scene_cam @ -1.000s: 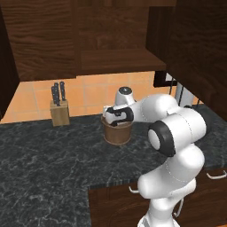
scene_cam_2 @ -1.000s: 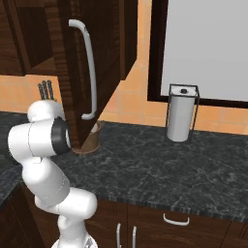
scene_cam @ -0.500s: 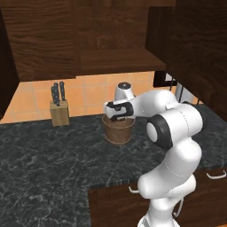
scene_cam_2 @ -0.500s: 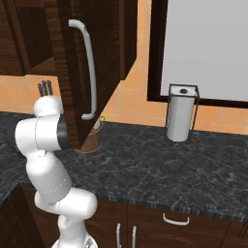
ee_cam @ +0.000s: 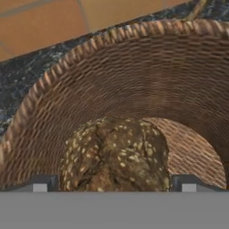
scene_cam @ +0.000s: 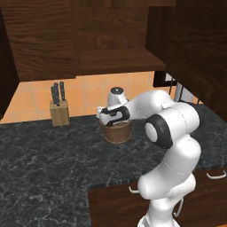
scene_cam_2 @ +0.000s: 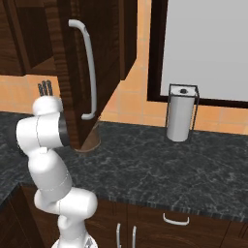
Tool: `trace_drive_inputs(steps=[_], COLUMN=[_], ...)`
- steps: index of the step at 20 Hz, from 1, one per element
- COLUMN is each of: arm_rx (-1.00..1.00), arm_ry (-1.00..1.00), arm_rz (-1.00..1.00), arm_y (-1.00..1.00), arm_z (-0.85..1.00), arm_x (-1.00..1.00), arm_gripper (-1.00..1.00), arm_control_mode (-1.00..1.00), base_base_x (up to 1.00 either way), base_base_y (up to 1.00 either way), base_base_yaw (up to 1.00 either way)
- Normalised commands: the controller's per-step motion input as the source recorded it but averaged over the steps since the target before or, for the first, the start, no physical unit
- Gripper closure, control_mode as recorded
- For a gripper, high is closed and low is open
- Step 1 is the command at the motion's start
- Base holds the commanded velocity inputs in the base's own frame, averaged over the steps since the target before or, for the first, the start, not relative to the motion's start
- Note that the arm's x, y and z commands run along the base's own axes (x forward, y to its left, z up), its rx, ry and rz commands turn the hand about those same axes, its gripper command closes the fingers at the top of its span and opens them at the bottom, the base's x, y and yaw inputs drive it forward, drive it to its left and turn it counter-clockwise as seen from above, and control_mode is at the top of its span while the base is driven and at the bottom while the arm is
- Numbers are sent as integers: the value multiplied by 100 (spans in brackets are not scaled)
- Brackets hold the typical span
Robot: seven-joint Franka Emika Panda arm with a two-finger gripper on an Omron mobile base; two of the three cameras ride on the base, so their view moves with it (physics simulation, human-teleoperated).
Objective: Open the cabinet, pick up the bread from the cabinet and place it in the basket. Then move the basket to the dining counter.
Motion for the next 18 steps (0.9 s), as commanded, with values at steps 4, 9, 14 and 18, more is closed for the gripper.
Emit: trace_drive_inputs(steps=[4, 9, 14, 18], arm_rx=[0, 0, 0, 0], arm_ry=[-3, 0, -1, 1], arm_rz=[9, 8, 17, 19], arm_y=[45, 9, 0, 0], arm_z=[-4, 0, 0, 0], arm_x=[-13, 0, -1, -37], arm_gripper=[-100, -100, -100, -100], arm_control_mode=[-100, -100, -100, -100], base_base_x=[0, 0, 0, 0], base_base_y=[0, 0, 0, 0], base_base_yaw=[0, 0, 0, 0])
